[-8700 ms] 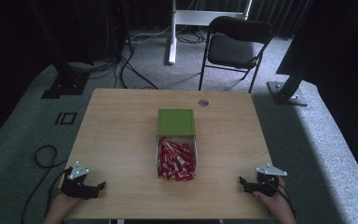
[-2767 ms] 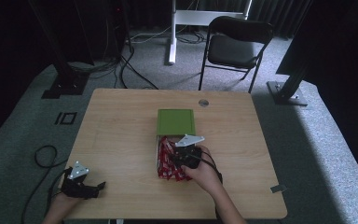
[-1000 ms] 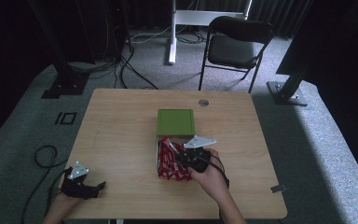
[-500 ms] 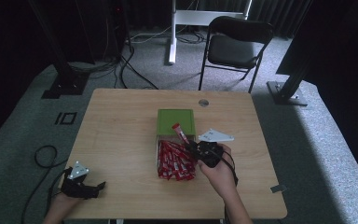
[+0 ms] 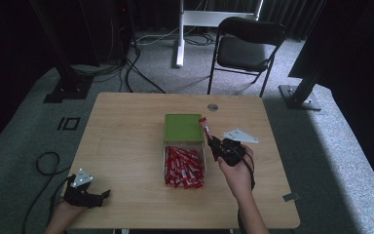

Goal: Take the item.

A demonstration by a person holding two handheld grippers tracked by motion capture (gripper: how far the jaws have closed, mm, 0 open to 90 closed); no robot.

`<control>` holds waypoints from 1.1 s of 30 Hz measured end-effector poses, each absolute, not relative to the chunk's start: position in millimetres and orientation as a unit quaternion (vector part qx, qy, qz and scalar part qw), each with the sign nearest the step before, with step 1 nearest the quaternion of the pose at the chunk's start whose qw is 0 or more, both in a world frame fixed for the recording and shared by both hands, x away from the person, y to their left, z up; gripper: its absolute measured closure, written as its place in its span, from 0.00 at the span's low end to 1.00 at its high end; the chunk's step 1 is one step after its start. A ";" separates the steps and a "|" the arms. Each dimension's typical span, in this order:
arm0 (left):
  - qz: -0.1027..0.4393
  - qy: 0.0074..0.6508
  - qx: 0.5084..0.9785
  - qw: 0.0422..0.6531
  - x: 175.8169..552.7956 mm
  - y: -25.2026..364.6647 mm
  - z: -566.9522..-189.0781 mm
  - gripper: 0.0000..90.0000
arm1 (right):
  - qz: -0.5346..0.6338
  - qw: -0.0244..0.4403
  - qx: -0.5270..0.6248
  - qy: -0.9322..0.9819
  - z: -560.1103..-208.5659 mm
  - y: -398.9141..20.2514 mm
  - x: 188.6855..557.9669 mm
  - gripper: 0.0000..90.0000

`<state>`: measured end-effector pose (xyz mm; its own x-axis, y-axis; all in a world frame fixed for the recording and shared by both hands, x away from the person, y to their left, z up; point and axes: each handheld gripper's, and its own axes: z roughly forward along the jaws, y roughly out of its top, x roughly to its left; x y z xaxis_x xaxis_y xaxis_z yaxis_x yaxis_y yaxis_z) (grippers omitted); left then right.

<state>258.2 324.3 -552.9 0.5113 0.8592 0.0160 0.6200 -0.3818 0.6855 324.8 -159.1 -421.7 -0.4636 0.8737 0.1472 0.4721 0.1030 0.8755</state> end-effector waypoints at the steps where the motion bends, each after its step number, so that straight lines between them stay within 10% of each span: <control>1: 0.189 0.457 0.809 0.317 258.2 324.3 -552.9 0.01 | 0.472 0.213 0.481 0.707 -424.6 -161.8 327.5 0.90; 33: 0.188 0.457 0.809 0.317 258.1 324.2 -552.9 0.01 | 0.429 0.184 0.591 0.658 -521.6 -162.7 367.5 0.90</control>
<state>258.1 324.2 -552.9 0.5107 0.8597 0.0146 0.6209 -0.3805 0.6854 367.5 -162.7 -521.6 -0.2327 0.9359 0.2644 0.6195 -0.0669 0.7821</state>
